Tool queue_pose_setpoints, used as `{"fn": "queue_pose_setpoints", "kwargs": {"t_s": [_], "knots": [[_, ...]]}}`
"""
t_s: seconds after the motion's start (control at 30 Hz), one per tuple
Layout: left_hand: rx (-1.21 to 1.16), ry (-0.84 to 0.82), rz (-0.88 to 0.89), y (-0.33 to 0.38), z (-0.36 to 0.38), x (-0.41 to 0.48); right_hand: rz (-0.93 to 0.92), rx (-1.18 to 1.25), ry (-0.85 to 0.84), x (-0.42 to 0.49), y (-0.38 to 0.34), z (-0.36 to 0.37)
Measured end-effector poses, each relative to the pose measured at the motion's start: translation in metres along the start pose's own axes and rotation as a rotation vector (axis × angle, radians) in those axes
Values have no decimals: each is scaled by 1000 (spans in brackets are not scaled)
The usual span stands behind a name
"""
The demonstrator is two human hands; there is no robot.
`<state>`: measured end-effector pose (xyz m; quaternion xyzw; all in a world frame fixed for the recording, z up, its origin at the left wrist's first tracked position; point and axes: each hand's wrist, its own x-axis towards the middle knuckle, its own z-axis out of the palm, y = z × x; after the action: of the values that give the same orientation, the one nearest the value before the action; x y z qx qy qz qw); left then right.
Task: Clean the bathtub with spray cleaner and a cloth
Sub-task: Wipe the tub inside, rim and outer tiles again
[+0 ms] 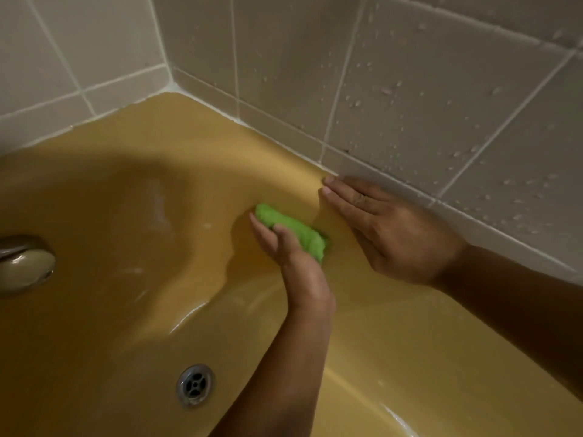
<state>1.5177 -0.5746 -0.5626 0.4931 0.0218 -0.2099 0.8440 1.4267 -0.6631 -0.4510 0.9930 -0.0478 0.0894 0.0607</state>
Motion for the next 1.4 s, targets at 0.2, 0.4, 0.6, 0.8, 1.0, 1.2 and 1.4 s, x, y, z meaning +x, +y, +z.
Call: {"fn": "queue_pose_setpoints", "kwargs": {"t_s": [0.2,0.4,0.6,0.8,1.0,1.2,1.4], "knots": [[22,-129,274,11,18,-19,-3,6,31,-8,2,1],[87,-89,162,-50,-26,-22,4,-10,1,-8,1,2],[340,-59,-27,-131,-101,-7,4,-23,17,-7,1,3],[115,158,-220,-133,-93,5,-9,-47,23,-9,1,4],[-12,-44,-109,-34,2,-55,-5,-47,5,-50,5,-6],[48,-200,200,-13,30,-78,-9,-67,3,-88,11,-14],[144,-165,108,-67,-10,-87,-17,-69,1,-87,10,-14]]}}
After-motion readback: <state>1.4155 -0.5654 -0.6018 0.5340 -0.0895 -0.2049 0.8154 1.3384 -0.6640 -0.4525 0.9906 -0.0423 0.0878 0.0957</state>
